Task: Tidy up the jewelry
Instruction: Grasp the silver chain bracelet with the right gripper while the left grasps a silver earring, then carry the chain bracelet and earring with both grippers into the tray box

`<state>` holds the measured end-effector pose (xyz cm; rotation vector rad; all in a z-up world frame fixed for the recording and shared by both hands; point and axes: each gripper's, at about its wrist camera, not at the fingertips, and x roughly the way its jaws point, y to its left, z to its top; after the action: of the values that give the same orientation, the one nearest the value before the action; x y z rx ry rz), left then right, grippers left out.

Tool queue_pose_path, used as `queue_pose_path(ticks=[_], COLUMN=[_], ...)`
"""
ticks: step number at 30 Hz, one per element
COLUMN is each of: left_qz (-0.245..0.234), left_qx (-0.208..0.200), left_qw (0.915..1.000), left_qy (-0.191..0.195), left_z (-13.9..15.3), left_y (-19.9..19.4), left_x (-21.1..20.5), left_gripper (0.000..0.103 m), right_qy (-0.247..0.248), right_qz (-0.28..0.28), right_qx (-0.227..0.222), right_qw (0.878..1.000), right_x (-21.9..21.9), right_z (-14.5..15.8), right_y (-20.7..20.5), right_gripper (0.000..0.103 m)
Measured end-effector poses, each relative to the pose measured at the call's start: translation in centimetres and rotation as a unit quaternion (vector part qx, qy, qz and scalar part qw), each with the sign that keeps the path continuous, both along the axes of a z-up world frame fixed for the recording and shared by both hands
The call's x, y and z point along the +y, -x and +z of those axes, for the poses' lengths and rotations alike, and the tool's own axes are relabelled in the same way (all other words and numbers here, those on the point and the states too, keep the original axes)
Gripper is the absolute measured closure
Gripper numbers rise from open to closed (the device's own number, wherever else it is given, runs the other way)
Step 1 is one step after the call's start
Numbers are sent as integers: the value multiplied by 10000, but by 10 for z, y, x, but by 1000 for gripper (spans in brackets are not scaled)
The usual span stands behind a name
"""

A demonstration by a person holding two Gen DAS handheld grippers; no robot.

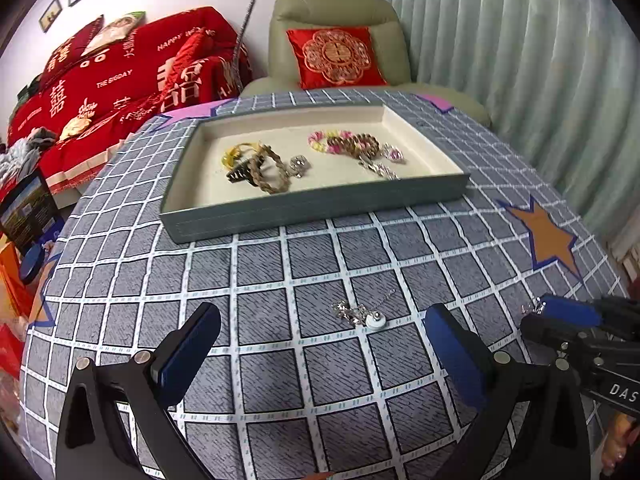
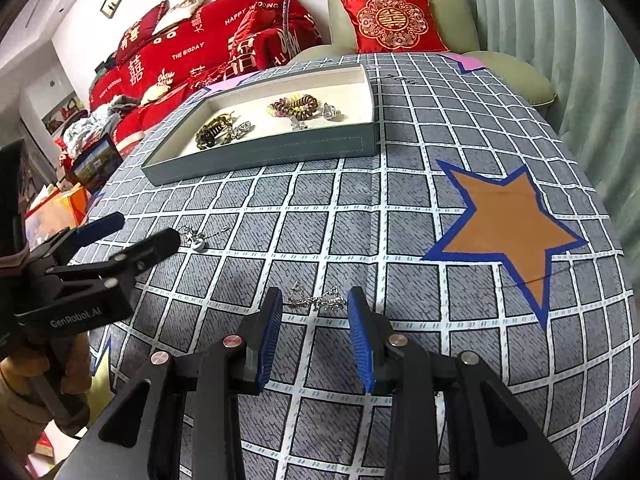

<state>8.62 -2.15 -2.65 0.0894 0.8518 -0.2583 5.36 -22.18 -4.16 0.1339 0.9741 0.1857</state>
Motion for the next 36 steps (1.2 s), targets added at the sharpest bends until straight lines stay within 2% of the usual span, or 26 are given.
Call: queue_pose_path(ticks=[3, 6, 8, 10, 12, 16, 19, 36], left_qz=[-54, -259, -367, -415, -481, -648, -701, -511], left_qx=[-4, 105, 168, 219, 213, 227, 198, 151], left_qw=[9996, 9990, 9984, 9978, 9978, 9973, 9970, 9983], left_qy=[-266, -343, -407, -468, -394, -245, -251, 215], left_z=[-7, -16, -20, -24, -21, -17, -17, 3], left_y=[-5, -11, -13, -15, -12, -9, -6, 0], left_x=[-9, -19, -23, -25, -25, -26, -27, 5], left_gripper=[0, 0, 10, 12, 23, 60, 80, 80], right_qy=[-14, -40, -50, -69, -82, -103, -113, -193], right_qz=[-6, -25, -39, -58, -67, -71, -77, -99], right_qx=[-3, 0, -3, -8, -9, -13, -29, -35], right_qw=[10000, 10000, 10000, 10000, 9999, 9999, 9999, 9998], right_x=[-1, -2, -3, -5, -6, -6, -6, -5], right_z=[0, 0, 0, 1, 1, 1, 2, 7], right_y=[1, 0, 1, 1, 1, 0, 0, -3], right_gripper=[67, 67, 67, 67, 67, 67, 67, 67])
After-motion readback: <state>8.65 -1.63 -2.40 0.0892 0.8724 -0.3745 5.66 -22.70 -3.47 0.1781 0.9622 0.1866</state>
